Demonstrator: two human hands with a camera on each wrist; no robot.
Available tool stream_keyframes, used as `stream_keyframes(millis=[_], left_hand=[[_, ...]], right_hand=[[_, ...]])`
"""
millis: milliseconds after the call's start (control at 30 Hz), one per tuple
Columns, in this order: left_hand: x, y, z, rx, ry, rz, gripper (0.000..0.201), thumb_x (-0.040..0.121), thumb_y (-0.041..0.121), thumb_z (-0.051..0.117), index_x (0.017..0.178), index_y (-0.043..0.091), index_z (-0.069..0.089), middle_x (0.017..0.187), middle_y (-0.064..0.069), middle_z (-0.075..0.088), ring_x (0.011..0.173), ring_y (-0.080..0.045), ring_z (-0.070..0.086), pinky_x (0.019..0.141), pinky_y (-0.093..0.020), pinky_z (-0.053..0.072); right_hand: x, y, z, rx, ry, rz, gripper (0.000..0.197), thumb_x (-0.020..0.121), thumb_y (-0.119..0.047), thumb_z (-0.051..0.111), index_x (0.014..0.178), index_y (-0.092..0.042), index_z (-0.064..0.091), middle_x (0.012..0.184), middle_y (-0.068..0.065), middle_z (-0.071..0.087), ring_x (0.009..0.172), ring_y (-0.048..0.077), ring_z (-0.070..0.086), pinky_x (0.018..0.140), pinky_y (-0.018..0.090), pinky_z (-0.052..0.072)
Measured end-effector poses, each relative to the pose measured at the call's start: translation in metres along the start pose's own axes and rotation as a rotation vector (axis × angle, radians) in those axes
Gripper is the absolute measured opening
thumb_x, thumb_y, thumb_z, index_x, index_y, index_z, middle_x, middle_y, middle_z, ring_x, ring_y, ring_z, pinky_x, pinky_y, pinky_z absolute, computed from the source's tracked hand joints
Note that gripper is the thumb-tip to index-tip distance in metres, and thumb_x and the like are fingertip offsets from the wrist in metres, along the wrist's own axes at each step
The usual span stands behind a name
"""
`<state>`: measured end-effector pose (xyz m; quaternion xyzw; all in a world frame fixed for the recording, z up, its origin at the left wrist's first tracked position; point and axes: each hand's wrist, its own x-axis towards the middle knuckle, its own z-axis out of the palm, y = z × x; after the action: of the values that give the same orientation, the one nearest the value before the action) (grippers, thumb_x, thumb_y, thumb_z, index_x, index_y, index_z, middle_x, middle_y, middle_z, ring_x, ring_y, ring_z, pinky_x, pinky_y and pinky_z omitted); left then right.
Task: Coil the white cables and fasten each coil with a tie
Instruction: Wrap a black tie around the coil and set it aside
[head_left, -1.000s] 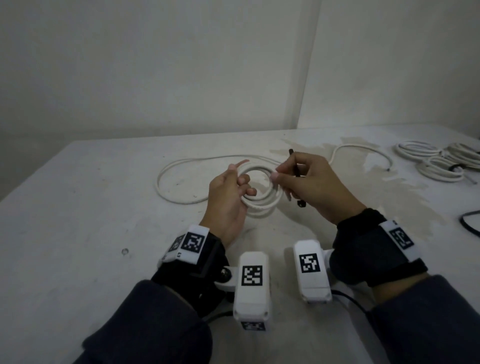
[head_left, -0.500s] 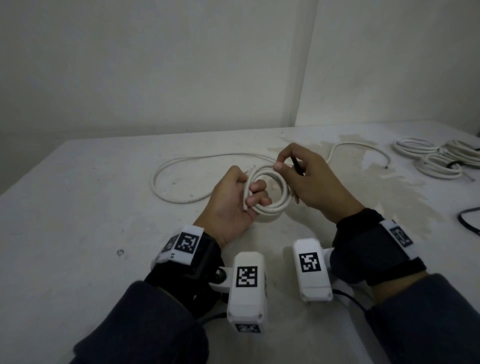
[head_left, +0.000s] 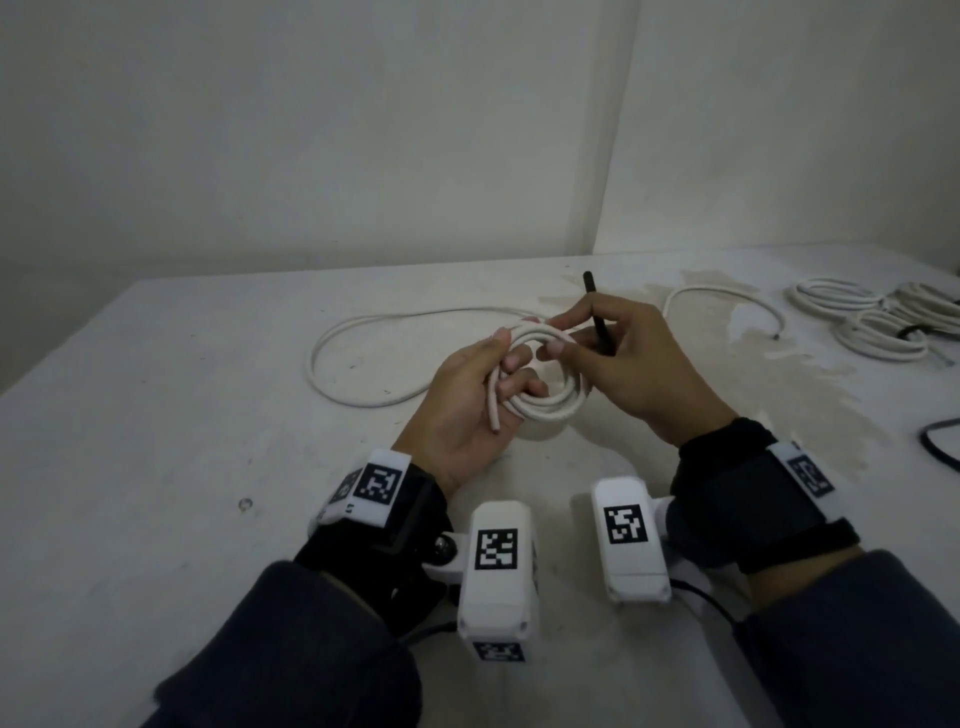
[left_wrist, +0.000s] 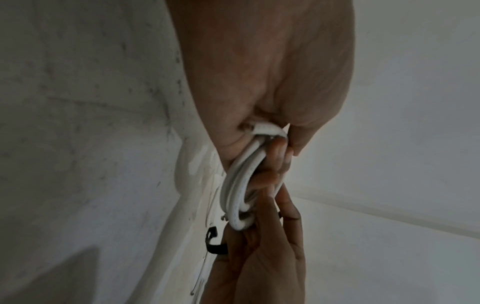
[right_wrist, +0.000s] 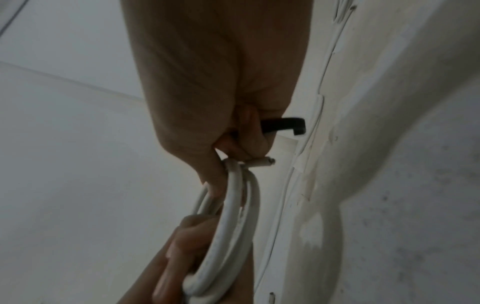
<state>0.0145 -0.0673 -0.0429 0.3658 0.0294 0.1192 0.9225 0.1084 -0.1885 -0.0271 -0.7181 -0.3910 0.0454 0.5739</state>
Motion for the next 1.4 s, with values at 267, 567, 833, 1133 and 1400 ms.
stream_keyframes(millis=[267,567,833,1133,1400], left_hand=[[-0.001,0.009,-0.007,-0.029,-0.111,-0.133,0.036,0.087,0.006,0.040,0.122,-0.001,0.045,0.072,-0.002,0.051,0.047,-0.005,0.041,0.063,-0.025,0.052],[0.006,0.005,0.002,0.034,0.188,-0.202,0.039,0.103,0.036,0.033,0.084,0.009,0.054,0.043,0.005,0.032,0.030,-0.005,0.023,0.042,-0.017,0.040],[0.000,0.010,-0.002,-0.123,0.121,-0.260,0.023,0.097,0.020,0.037,0.090,0.005,0.052,0.048,0.004,0.036,0.032,-0.005,0.026,0.043,-0.016,0.038],[0.005,0.008,0.005,0.051,0.196,-0.156,0.016,0.099,0.014,0.037,0.087,0.014,0.047,0.044,0.006,0.031,0.029,-0.004,0.024,0.034,-0.014,0.030],[0.006,0.002,0.009,0.225,0.302,-0.099,0.021,0.098,0.016,0.048,0.078,0.012,0.046,0.041,0.007,0.029,0.030,-0.003,0.023,0.032,-0.014,0.025]], right_hand=[[0.001,0.002,-0.002,-0.061,0.006,-0.051,0.009,0.085,-0.001,0.069,0.084,-0.009,0.066,0.070,0.013,0.071,0.060,0.019,0.063,0.059,0.034,0.049],[0.002,0.005,0.002,-0.116,-0.033,-0.048,0.006,0.084,-0.005,0.071,0.089,-0.006,0.068,0.071,0.008,0.072,0.061,0.011,0.062,0.061,0.021,0.046],[0.000,0.004,0.002,-0.095,-0.052,-0.027,0.012,0.080,-0.005,0.075,0.090,-0.003,0.069,0.057,-0.014,0.063,0.052,-0.001,0.056,0.056,0.015,0.042],[0.000,0.003,0.004,-0.126,0.025,-0.055,0.011,0.077,-0.005,0.078,0.084,-0.007,0.070,0.067,0.000,0.068,0.056,0.004,0.059,0.059,0.028,0.048],[-0.002,0.000,0.005,-0.116,-0.007,0.024,0.013,0.078,-0.007,0.077,0.088,-0.009,0.069,0.075,0.011,0.071,0.061,0.012,0.064,0.063,0.029,0.052]])
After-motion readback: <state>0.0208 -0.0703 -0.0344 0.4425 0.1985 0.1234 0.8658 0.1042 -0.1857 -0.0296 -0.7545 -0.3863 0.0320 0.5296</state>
